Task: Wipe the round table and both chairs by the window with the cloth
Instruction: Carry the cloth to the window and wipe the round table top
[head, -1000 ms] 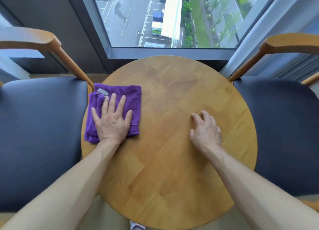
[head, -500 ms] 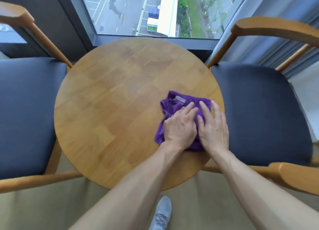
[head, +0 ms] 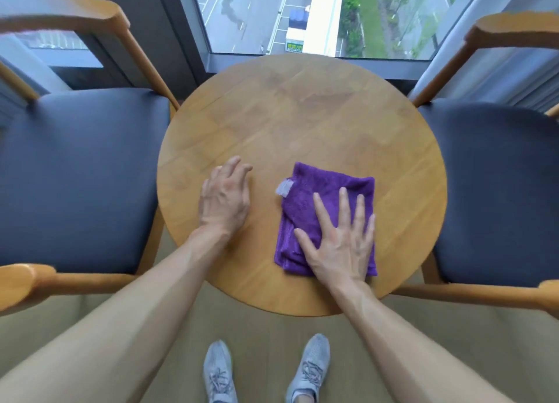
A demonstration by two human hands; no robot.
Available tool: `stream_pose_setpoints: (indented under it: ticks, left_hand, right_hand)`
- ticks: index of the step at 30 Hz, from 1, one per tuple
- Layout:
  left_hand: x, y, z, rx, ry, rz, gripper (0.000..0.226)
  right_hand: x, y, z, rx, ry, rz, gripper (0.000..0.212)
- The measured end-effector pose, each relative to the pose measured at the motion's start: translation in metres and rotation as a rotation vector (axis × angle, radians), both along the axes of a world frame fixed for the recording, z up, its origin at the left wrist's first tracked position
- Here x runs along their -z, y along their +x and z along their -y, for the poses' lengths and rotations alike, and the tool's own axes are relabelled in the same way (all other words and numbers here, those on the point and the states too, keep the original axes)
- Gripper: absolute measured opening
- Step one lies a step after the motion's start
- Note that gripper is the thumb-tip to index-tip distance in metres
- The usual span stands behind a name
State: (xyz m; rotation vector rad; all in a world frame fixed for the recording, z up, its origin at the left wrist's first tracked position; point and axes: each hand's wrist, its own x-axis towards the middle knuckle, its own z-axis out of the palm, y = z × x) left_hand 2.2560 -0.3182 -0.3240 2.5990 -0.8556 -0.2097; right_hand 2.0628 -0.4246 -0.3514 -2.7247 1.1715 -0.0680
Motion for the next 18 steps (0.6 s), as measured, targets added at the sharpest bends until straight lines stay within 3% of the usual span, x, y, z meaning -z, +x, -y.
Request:
stream_pose_setpoints:
  ticks: [7,11,18]
  left_hand:
    - [0.000,0.015,-0.039,0.127,0.029,0.015,0.034]
    - [0.001,-0.007,-0.022,0.383,0.032,0.070,0.034]
    - [-0.003,-0.053,0.039,0.549,0.040,0.055,0.039]
  right_hand:
    - [0.004,0.022,-0.120,-0.137,0.015,0.052,0.075]
    - [0.006,0.013,-0.107,-0.099,-0.014,0.035,0.069]
    - [0.011,-0.062,-0.018,0.068,-0.077,-0.023,0.068]
